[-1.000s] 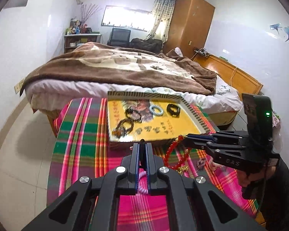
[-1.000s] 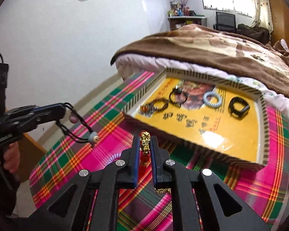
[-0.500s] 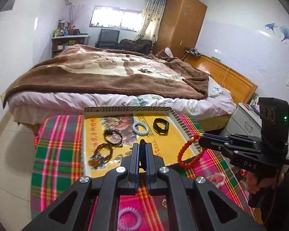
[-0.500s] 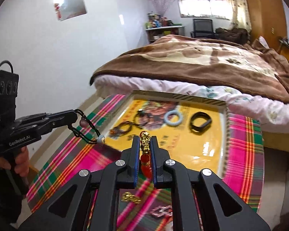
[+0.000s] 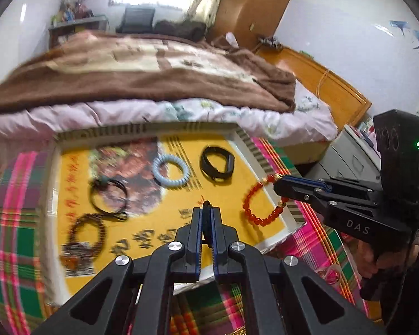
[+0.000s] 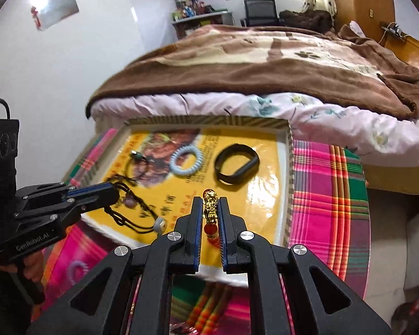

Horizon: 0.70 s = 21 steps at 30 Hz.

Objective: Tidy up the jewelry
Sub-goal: 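Grasp the red bead bracelet with the right tool while the left tool carries the cord over the tray, then open both tools to drop the black cord and red bracelet into the tray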

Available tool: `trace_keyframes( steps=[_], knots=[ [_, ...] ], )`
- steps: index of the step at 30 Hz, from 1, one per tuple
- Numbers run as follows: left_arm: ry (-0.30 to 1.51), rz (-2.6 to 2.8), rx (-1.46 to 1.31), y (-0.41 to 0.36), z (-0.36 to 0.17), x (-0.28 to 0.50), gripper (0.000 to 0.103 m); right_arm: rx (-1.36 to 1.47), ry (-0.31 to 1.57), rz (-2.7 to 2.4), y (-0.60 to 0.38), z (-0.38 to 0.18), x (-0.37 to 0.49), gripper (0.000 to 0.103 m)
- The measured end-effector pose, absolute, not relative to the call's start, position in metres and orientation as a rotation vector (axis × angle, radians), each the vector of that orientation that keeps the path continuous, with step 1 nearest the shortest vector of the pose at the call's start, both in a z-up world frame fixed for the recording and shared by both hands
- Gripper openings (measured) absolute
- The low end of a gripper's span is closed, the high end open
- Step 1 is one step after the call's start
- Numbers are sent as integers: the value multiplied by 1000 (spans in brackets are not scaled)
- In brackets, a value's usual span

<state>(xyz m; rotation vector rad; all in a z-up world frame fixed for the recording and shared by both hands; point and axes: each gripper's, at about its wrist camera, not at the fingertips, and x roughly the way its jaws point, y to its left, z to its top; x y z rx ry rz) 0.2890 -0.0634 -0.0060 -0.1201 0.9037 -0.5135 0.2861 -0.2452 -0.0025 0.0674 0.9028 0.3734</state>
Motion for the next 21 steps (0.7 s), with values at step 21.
trace_keyframes(
  steps=[21],
  knots=[
    [1022,-373,-19,-51,-55,313,22,-57,999,237,-250,-37,319,11]
  ],
)
